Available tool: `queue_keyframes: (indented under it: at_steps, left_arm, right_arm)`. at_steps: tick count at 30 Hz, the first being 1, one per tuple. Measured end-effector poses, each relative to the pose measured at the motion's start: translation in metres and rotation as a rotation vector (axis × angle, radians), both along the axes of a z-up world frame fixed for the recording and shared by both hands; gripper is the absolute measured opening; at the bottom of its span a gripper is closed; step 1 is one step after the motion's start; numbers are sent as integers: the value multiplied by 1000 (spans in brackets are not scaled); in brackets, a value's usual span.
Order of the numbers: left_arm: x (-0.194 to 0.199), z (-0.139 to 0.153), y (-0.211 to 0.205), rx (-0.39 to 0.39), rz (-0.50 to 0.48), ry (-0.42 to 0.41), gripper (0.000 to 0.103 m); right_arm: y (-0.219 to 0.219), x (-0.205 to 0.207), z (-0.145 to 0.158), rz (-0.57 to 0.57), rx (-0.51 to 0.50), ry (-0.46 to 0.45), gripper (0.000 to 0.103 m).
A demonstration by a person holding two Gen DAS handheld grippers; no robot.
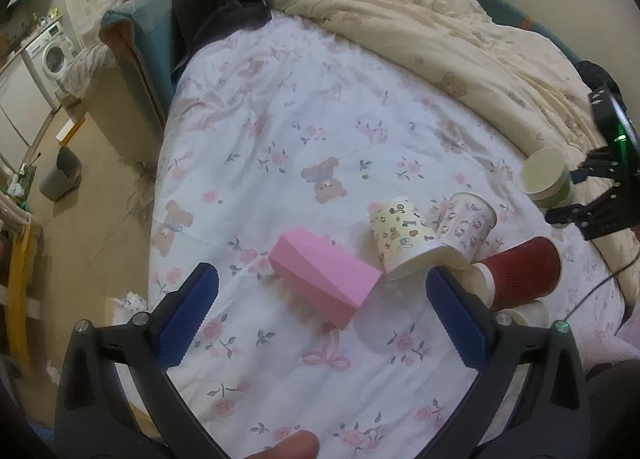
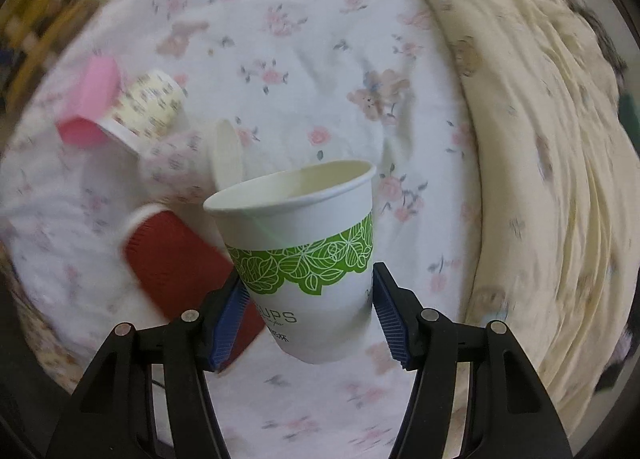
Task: Flip cup upside down
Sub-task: 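Lift the green-leaf cup with the right gripper, set it upright near the left gripper, release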
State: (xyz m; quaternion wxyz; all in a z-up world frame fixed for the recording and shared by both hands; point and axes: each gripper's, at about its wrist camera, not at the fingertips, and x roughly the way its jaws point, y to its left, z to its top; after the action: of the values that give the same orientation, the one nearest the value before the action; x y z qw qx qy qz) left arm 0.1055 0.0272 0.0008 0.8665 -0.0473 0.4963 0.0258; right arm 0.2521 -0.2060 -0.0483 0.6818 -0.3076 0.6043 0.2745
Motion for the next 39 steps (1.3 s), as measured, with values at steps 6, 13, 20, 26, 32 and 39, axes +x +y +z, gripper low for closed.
queue_keyframes:
  at_steps: [6, 13, 20, 26, 32, 39]
  left_arm:
    - [-16, 12, 8, -17, 23, -30, 103]
    - [-42, 22, 16, -14, 32, -50, 103]
    - [-70, 19, 27, 13, 56, -35, 103]
    - [-92, 10, 36, 17, 84, -3, 103]
    - [-99, -2, 43, -37, 127, 46, 103]
    - [-99, -5, 36, -35, 116, 55, 103]
  right_arm:
    - [2, -48, 33, -130, 137, 1, 63]
    - [23, -120, 53, -200, 353, -3, 63]
    - [50, -169, 29, -323, 506, 114, 63]
    - [64, -187, -17, -477, 568, 267, 63]
    - [80, -199, -71, -595, 568, 400, 63]
    - [90, -197, -99, -650, 541, 441, 63]
